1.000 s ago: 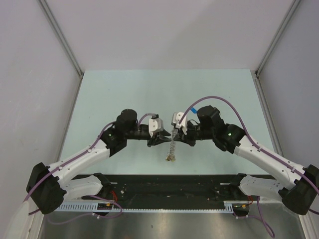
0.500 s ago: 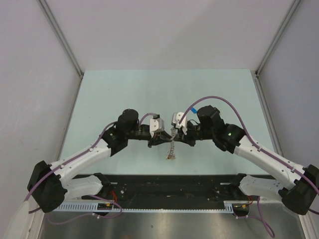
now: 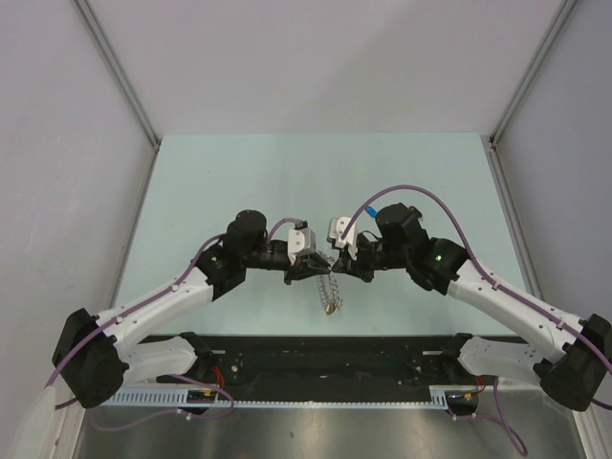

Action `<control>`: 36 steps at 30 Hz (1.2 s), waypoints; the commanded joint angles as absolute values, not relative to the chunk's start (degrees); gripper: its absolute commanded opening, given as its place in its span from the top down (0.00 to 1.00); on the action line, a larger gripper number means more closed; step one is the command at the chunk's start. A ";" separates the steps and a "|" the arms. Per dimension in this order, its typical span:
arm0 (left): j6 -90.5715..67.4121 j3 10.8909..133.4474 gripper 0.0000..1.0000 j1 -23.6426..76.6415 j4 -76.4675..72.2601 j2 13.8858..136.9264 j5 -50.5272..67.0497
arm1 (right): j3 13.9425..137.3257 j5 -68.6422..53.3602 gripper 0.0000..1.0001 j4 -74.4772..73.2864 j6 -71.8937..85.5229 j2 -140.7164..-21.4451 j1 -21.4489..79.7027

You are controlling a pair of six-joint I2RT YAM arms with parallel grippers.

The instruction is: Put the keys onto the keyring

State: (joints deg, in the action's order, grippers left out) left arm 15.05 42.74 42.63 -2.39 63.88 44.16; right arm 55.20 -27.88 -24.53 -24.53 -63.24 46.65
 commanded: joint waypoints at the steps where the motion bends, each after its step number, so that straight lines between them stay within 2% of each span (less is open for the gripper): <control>1: 14.33 43.77 0.81 42.98 -3.60 63.02 45.70 | 56.78 -28.39 1.00 -21.18 -25.40 -63.19 46.94; 16: 13.45 43.68 0.98 42.98 -4.31 62.49 45.09 | 56.69 -28.30 1.00 -21.36 -25.58 -63.72 47.02; 20: 13.18 43.68 0.97 42.98 -4.13 62.23 44.04 | 56.78 -28.21 1.00 -21.53 -25.66 -63.63 47.02; 23: 12.83 43.68 0.84 42.98 -4.39 62.05 43.59 | 56.78 -28.30 1.00 -21.53 -25.66 -63.55 47.02; 27: 12.74 43.68 0.77 42.98 -4.31 62.05 43.51 | 56.69 -28.39 1.00 -21.53 -25.58 -63.46 47.02; 31: 12.66 43.77 0.76 42.98 -4.13 62.31 43.68 | 56.69 -28.39 1.00 -21.36 -25.58 -63.46 47.02; 36: 12.83 43.86 0.86 42.98 -3.96 62.40 43.77 | 56.69 -28.48 1.00 -21.44 -25.58 -63.37 47.02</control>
